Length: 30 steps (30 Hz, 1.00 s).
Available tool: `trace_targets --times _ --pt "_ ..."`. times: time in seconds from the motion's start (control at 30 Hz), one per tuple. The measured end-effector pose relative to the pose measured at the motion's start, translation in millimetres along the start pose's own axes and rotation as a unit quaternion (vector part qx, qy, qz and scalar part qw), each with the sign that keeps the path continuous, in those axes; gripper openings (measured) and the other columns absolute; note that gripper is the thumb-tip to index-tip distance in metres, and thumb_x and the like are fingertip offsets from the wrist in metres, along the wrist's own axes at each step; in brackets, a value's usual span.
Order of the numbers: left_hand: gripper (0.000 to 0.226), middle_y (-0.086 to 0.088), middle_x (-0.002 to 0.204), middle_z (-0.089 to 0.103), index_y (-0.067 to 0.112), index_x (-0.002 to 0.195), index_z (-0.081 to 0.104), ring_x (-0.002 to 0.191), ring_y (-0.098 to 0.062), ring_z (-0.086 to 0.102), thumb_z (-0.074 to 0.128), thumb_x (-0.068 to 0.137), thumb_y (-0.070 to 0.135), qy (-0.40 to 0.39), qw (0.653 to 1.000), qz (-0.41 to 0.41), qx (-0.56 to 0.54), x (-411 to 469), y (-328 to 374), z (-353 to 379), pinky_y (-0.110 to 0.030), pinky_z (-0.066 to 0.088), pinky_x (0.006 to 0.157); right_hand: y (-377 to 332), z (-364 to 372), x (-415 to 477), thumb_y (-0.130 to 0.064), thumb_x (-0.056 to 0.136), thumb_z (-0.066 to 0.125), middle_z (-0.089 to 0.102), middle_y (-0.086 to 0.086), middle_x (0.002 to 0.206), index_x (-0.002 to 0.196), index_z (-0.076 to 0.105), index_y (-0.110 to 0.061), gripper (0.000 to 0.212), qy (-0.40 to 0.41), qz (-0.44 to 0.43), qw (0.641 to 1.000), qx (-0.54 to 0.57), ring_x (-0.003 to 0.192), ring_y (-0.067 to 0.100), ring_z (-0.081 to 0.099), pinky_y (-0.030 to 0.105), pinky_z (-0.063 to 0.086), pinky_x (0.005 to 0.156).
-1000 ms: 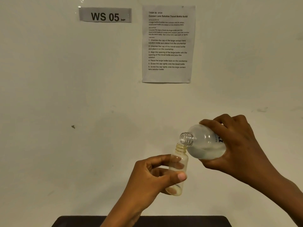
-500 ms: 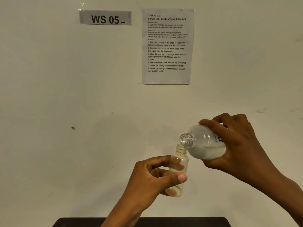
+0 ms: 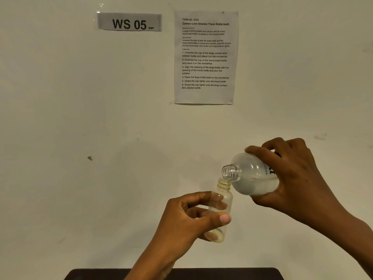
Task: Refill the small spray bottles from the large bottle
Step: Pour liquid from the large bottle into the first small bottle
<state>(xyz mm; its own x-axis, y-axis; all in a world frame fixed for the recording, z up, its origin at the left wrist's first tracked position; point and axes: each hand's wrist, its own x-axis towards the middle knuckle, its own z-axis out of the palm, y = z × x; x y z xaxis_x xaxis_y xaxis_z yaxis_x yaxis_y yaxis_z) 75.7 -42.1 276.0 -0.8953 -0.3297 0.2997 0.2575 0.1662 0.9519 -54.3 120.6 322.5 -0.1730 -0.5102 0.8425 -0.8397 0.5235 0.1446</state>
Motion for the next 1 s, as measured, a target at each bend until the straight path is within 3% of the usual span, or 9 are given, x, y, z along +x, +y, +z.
trace_targets --times 0.2,0.37,0.83,1.0 --pt "0.035 0.009 0.084 0.074 0.025 0.087 0.074 0.075 -0.012 0.070 0.081 0.053 0.028 -0.001 1.000 0.000 -0.002 -1.0 1.6 0.6 -0.024 0.054 0.055 0.1 -1.1 1.0 -0.041 0.045 0.066 0.053 0.000 0.094 0.113 0.048 -0.031 0.070 0.002 -0.008 1.000 -0.007 0.086 0.017 0.034 0.033 0.033 0.068" --pt "0.040 0.010 0.081 0.074 0.027 0.083 0.073 0.073 -0.011 0.070 0.076 0.044 0.034 -0.006 1.000 0.002 -0.008 -1.2 2.9 1.2 -0.023 0.054 0.054 0.6 -2.2 1.4 -0.041 0.046 0.065 0.053 -0.001 0.094 0.112 0.048 -0.031 0.070 0.000 -0.007 1.000 -0.008 0.086 0.016 0.033 0.033 0.033 0.068" --pt "0.036 0.009 0.082 0.074 0.026 0.084 0.073 0.073 -0.011 0.070 0.076 0.048 0.031 -0.007 1.000 0.005 -0.004 -0.4 2.6 3.3 -0.022 0.054 0.053 2.3 -4.9 1.0 -0.040 0.045 0.066 0.054 0.000 0.094 0.113 0.048 -0.031 0.071 -0.004 -0.007 1.000 -0.010 0.087 0.014 0.031 0.033 0.032 0.068" --pt "0.043 0.006 0.083 0.074 0.025 0.086 0.074 0.074 -0.014 0.071 0.086 0.046 0.034 -0.006 1.000 0.003 0.000 1.6 -1.1 2.6 -0.022 0.053 0.054 2.4 -4.7 0.8 -0.040 0.045 0.066 0.053 0.000 0.093 0.112 0.048 -0.031 0.071 -0.005 -0.008 1.000 -0.013 0.086 0.017 0.033 0.033 0.033 0.067"
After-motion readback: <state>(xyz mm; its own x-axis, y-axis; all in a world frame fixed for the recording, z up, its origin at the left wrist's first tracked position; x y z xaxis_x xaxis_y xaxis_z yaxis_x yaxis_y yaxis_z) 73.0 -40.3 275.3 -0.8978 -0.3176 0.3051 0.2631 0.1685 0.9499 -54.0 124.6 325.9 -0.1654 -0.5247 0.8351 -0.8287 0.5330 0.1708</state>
